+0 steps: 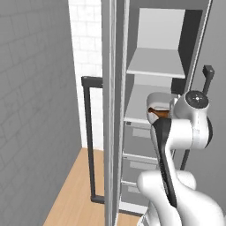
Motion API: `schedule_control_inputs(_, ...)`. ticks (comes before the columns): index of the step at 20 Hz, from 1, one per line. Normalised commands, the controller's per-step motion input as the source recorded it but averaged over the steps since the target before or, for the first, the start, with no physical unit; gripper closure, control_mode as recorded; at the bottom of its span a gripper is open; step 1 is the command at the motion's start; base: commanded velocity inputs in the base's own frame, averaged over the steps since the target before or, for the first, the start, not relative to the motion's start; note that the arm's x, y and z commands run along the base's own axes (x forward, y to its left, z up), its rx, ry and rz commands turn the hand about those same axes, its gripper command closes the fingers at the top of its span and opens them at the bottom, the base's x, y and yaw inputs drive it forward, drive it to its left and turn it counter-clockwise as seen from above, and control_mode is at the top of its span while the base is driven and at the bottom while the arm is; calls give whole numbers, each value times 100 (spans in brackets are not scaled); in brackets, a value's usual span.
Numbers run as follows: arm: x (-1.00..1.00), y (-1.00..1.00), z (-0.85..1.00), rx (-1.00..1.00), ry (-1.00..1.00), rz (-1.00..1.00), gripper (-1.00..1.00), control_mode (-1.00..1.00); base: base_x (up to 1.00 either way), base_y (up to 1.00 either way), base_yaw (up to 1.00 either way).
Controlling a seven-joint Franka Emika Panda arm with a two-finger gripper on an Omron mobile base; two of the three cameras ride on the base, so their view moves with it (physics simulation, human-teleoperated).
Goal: Take the meat container that has the chicken drumstick and place it on the second highest rack of the freezer. Then take the vegetable container that has the carrot and lime and place it on the highest rack of the freezer.
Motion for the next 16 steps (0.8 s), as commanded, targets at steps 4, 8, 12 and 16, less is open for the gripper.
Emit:
schedule_control_inputs(4, 57, -7, -61, -1, -9, 0, 100, -100, 0, 0, 0)
schedule_control_inputs(8, 68, -4, -57, -2, -2, 0, 100, -100, 0, 0, 0)
schedule_control_inputs(12, 78, -25, -33, 0, 0, 0, 100, -100, 0, 0, 0)
schedule_control_inputs(16, 68, -29, -9, 0, 2, 0, 100, -100, 0, 0, 0)
